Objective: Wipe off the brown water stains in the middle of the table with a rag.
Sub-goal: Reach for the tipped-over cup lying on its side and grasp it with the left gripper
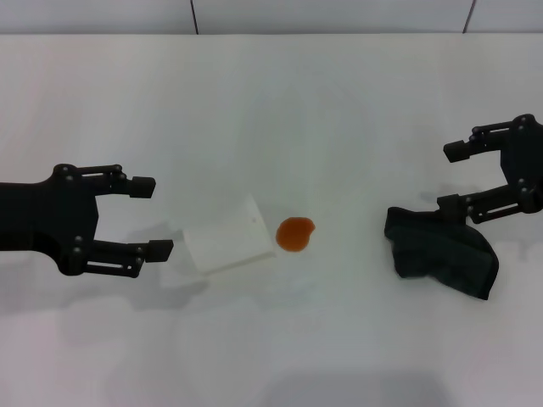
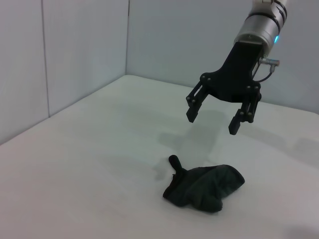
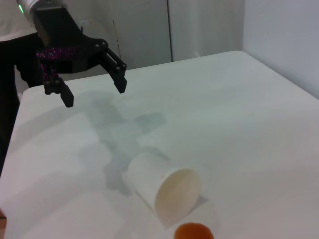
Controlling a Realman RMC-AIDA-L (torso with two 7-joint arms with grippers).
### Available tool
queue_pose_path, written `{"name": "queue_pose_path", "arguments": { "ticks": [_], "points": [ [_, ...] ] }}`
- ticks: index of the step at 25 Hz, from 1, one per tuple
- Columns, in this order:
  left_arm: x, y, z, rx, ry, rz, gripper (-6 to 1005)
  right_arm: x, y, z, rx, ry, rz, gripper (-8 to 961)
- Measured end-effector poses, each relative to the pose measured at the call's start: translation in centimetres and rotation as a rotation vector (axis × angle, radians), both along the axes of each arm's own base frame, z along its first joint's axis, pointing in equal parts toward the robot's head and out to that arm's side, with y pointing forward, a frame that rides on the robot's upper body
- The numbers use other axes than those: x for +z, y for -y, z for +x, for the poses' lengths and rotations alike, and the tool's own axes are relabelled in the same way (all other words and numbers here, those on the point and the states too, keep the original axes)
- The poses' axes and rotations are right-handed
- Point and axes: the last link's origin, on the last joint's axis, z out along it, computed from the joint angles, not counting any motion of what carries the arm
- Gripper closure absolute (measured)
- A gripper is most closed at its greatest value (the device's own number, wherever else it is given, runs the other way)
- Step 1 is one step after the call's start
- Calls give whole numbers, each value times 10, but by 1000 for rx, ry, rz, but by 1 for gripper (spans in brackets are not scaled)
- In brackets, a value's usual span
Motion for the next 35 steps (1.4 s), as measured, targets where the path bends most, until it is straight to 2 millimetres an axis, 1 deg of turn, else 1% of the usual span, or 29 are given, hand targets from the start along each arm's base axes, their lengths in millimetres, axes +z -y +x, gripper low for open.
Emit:
{"name": "queue_pose_path", "arguments": {
  "ticks": [13, 18, 19, 22, 25, 28, 31, 35],
  "points": [
    [1, -2, 0, 5, -5, 7, 126, 0, -2, -1, 5, 4, 8, 169],
    [3, -6, 1, 24, -8, 11, 125, 0, -2, -1, 6, 4, 8, 169],
    [8, -13, 6, 43, -9, 10, 125, 0, -2, -1, 6, 3, 8, 169],
    [16, -24, 15, 68, -28, -7, 125, 0, -2, -1, 6, 3, 9, 169],
    [21, -39, 27, 96, -77, -38, 125, 0, -2, -2, 8, 4, 7, 169],
    [19, -54, 38, 134, -174, -71, 125, -1, -2, -3, 15, 4, 7, 170],
    [13, -66, 47, 166, -263, -103, 124, -2, -3, -5, 24, 2, 7, 170],
    [7, -75, 49, 215, -367, -127, 124, -5, -7, -13, 48, 5, 0, 170]
  ]
}}
